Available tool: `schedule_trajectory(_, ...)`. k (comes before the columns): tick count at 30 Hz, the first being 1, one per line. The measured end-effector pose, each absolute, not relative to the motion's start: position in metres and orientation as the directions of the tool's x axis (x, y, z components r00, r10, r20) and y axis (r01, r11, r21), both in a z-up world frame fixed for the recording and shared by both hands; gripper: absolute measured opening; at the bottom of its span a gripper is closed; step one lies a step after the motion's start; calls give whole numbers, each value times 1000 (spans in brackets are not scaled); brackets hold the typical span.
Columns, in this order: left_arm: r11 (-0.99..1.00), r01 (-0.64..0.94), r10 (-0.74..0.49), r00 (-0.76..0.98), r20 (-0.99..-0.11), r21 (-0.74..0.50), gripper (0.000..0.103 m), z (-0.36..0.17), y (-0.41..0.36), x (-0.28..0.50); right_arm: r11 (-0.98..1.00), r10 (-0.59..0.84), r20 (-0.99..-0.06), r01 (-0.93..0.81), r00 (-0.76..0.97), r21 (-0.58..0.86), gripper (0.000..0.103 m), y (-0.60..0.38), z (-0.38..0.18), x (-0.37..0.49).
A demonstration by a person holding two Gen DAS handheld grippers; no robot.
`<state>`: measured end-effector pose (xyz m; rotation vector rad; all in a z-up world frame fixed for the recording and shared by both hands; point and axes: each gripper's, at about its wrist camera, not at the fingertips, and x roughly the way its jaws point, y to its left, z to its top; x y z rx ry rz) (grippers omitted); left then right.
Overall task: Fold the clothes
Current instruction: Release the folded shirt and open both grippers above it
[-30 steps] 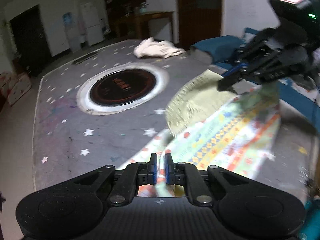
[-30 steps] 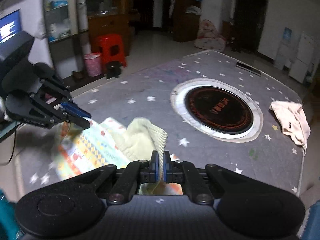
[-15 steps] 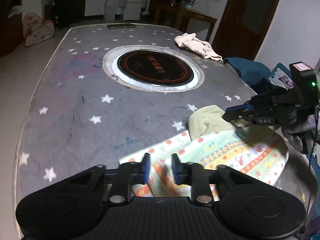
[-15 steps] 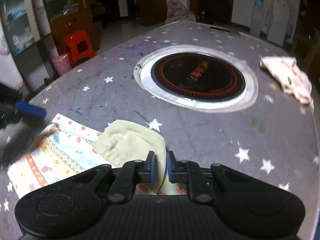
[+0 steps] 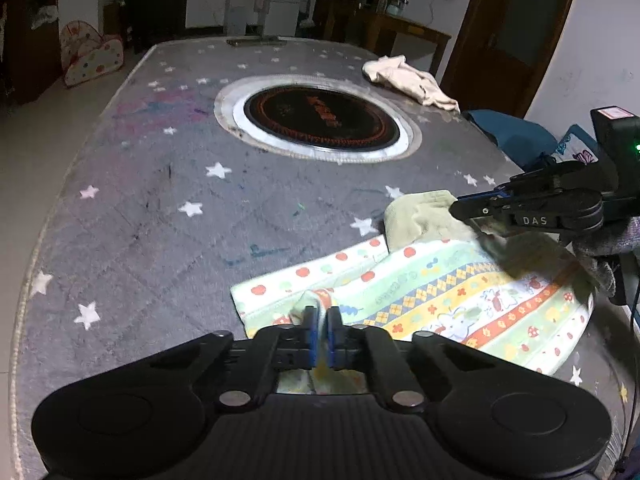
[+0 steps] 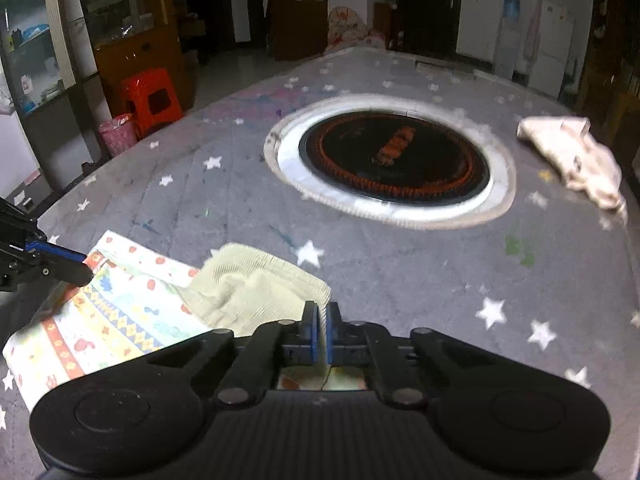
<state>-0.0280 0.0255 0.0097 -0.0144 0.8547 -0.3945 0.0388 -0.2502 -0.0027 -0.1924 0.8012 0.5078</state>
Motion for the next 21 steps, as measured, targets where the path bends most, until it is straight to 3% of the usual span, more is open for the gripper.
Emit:
schedule_trajectory(7,955,281,-276,718,-639,-97,2,35,33,-33,876,359,-617,-481,700,-35,4,-235,27,40)
schedule_trajectory(9,963,255,-244,703,-668,-83,3,23,33,-24,883,331,-642,-467,692,-49,13,-227,17,50)
schedule_trajectory(12,967,226,-240,661,-711,-116,3,3,38,-13,879,326,-674,-475,663,-42,15,-226,8,50)
schedule_trajectory(16,968,216,-242,656,-715,-129,7,-4,44,-11,842,358,-701,-537,617,-42,25,-230,10,24)
schedule_trajectory(21,969,211,-236,653,-720,-126,7,-8,46,-9,815,363,-745,-578,560,-38,25,-239,-1,-2)
